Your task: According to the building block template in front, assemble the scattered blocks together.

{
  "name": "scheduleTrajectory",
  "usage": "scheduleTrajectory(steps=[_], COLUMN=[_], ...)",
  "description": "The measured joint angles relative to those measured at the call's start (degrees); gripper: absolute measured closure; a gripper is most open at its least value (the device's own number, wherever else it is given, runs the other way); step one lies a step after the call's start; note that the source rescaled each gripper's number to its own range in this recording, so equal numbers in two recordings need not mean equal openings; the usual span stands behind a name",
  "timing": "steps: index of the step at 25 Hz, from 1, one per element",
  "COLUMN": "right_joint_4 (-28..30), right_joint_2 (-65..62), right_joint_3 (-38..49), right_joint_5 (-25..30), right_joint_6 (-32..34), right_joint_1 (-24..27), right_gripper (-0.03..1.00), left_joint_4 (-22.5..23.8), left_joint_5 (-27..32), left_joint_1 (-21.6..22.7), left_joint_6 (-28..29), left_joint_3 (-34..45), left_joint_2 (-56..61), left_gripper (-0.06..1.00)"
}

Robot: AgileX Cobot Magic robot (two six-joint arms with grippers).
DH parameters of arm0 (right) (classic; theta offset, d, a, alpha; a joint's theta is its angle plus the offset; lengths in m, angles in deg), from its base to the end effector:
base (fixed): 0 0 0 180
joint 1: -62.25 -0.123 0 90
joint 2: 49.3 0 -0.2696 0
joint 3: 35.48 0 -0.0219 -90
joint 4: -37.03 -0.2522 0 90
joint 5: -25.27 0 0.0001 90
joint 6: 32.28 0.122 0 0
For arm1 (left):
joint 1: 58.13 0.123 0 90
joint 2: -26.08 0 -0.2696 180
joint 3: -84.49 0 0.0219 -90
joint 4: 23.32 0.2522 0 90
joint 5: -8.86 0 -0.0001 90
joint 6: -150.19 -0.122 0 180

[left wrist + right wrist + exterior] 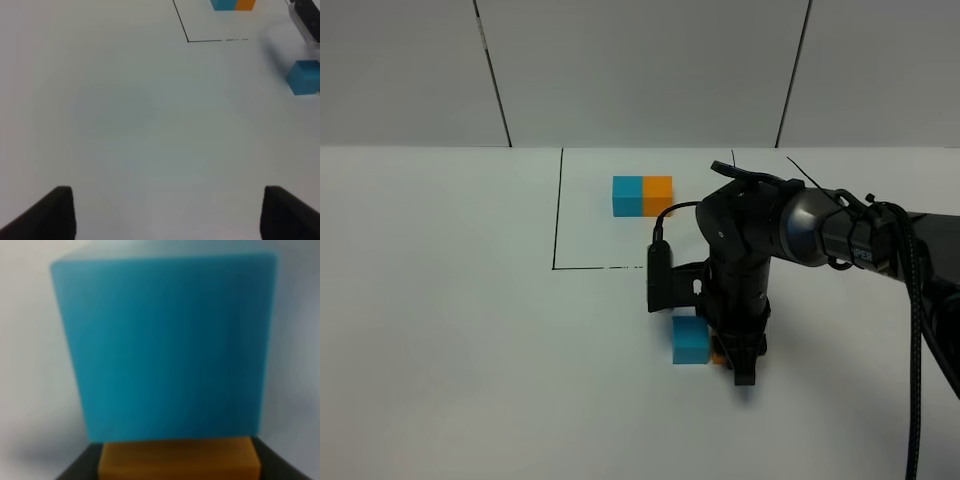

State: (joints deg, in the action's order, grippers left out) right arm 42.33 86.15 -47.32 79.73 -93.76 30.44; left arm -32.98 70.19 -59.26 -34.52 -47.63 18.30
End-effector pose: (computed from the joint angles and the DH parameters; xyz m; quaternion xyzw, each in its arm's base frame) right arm 0.3605 0.2128 0.0692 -0.7442 0.6666 -0.0411 0.0065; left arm 0.0362 -0.0187 0.2656 0.0474 0.8483 -0.0678 0.5231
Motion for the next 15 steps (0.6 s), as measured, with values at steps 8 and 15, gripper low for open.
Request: scheduleTrajectory(steps=[8,15], right_joint_4=[-0.2,-0.4], right_joint_2=[0.0,0.0], right_joint_3=[0.0,0.0], right_joint_5=[-0.3,-0.7], right_joint_6=[-0.5,-0.7], right_joint_1=[-0.1,-0.2], right_gripper=[0.96,0.96], left_joint_4=[0.0,0.0], left_joint_5=[0.0,0.0], left_joint_1=[0.0,0.0], left_joint_6=[0.0,0.0], left_joint_3=[0.0,0.0], left_joint_2=[0.0,0.0], left_gripper=[0.34,0.34])
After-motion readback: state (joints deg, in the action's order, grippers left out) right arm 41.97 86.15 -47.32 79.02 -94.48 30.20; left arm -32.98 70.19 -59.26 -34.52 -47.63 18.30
